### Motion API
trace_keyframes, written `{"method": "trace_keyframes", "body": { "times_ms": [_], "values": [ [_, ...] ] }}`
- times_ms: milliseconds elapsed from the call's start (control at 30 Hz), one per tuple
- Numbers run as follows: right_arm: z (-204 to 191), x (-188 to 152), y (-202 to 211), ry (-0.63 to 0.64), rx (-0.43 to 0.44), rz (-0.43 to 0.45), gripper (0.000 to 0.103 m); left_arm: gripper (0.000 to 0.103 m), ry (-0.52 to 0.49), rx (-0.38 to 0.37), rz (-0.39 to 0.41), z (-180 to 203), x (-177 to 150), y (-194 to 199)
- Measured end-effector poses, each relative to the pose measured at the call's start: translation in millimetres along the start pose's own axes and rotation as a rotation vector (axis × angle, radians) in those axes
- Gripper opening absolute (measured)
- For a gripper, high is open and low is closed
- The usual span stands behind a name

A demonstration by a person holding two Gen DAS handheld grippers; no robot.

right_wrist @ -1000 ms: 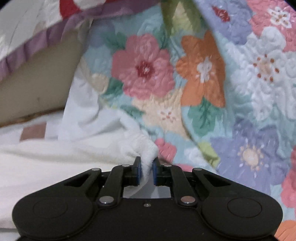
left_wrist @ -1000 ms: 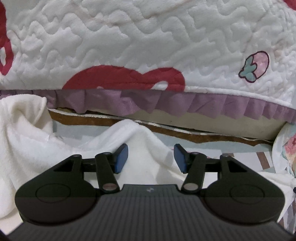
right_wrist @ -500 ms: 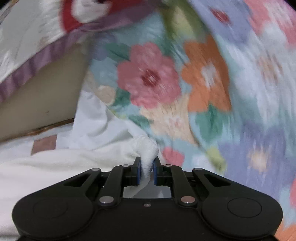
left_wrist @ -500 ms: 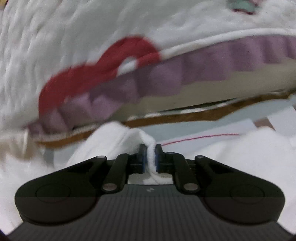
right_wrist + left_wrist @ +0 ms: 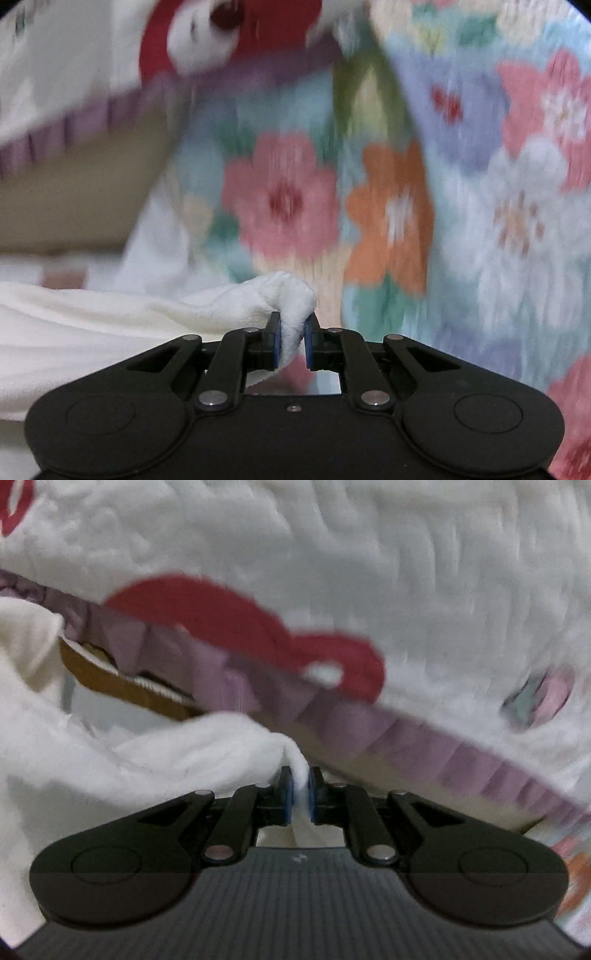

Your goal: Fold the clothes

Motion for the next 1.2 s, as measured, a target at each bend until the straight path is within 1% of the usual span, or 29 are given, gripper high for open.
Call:
{"method": "trace_keyframes", "body": {
  "times_ms": [33, 67, 100, 167, 233, 267, 300, 333, 367, 400, 500, 533, 567, 600, 633, 667, 700, 733, 800, 833, 900, 967, 1100, 1133, 1200],
  "values": [
    [-0.6, -5.3, -2.8, 0.0, -0.006, -0.02, 0.012, 0.007, -0.056, 0.011, 0.02, 10.2, -2.0, 3.4],
    [-0.7, -5.1, -1.4, -0.007, -0.01, -0.013, 0.012, 0.007, -0.108, 0.015, 0.041, 20.1, -3.3, 7.2],
    [-0.7, -3.9, 0.5, -0.013, -0.015, -0.004, 0.012, 0.007, -0.153, 0.004, 0.063, 29.2, -2.8, 11.9],
    [-0.9, 10.0, 8.9, -0.017, -0.022, 0.043, 0.012, 0.008, -0.242, -0.019, 0.108, 47.5, -1.9, 21.3],
    [-3.5, 28.3, 11.3, 0.005, -0.035, 0.086, 0.012, 0.008, -0.329, -0.05, 0.147, 64.7, -2.0, 28.9],
    [-5.7, 34.0, 9.5, 0.027, -0.047, 0.096, 0.012, 0.011, -0.364, -0.092, 0.141, 69.0, -5.2, 27.4],
    [-8.7, 38.8, 4.8, 0.041, -0.059, 0.095, 0.013, 0.015, -0.388, -0.124, 0.111, 71.6, -9.2, 25.5],
    [-12.9, 36.4, -3.1, 0.052, -0.067, 0.061, 0.014, 0.032, -0.394, -0.118, 0.059, 71.9, -13.3, 23.8],
    [-17.2, 33.9, -10.9, 0.062, -0.076, 0.027, 0.015, 0.05, -0.386, -0.087, 0.011, 70.3, -16.6, 24.7],
    [-21.4, 31.5, -18.6, 0.073, -0.084, -0.007, 0.015, 0.052, -0.374, -0.073, -0.005, 67.1, -18.7, 30.5],
    [-34.0, 18.5, -37.4, 0.111, -0.114, -0.108, 0.017, 0.054, -0.364, -0.11, -0.012, 55.4, -26.2, 69.5],
    [-33.6, 13.7, -37.2, 0.092, -0.13, -0.123, 0.02, 0.056, -0.377, -0.107, -0.013, 47.9, -27.0, 84.6],
    [-33.1, 8.9, -36.9, 0.072, -0.146, -0.138, 0.025, 0.059, -0.399, -0.086, -0.006, 37.4, -27.7, 102.1],
    [-31.4, 4.4, -36.5, 0.044, -0.162, -0.153, 0.042, 0.06, -0.421, -0.059, 0.002, 24.5, -28.6, 121.1],
    [-24.5, 1.9, -35.5, -0.018, -0.179, -0.166, 0.053, 0.063, -0.439, -0.02, 0.013, 5.9, -29.3, 141.3],
    [-16.8, 1.0, -34.5, -0.08, -0.189, -0.171, 0.053, 0.063, -0.447, 0.032, 0.019, -12.2, -28.8, 154.5],
    [-10.1, 1.6, -32.2, -0.132, -0.182, -0.166, 0.053, 0.063, -0.436, 0.088, 0.02, -32.2, -27.5, 166.6],
    [-6.0, 3.9, -28.7, -0.163, -0.169, -0.152, 0.053, 0.063, -0.404, 0.14, 0.021, -57.9, -26.6, 185.5],
    [-4.2, 13.9, -18.2, -0.176, -0.159, -0.104, 0.056, 0.063, -0.33, 0.24, 0.026, -109.9, -24.8, 223.0],
    [-5.1, 19.4, -13.0, -0.174, -0.147, -0.081, 0.056, 0.063, -0.269, 0.282, 0.036, -137.2, -23.2, 240.3],
    [-13.7, 29.8, -3.4, -0.179, -0.088, -0.044, 0.056, 0.063, -0.142, 0.365, 0.062, -192.1, -20.5, 275.2],
    [-26.6, 39.9, 4.9, -0.186, -0.017, -0.017, 0.056, 0.063, 0.022, 0.449, 0.129, -251.6, -21.6, 312.8],
    [-85.5, 48.5, 24.5, -0.137, 0.218, -0.031, 0.058, 0.063, 0.313, 0.555, 0.279, -346.6, -50.1, 371.7],
    [-100.2, 50.6, 29.8, -0.125, 0.277, -0.035, 0.058, 0.063, 0.381, 0.57, 0.312, -367.8, -57.4, 384.1],
    [-129.4, 54.7, 40.7, -0.1, 0.395, -0.042, 0.058, 0.063, 0.492, 0.557, 0.35, -399.9, -67.7, 399.4]
  ]
}}
Point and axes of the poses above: each gripper's, at about its wrist camera, not at the fingertips, and y roughly against the way its jaws point, z to its right, x to its top, the point moved 4 cm from there along -y, roughly the way its jaws point, and after that the axes turned 1 degree about z, right-handed, at the moved point
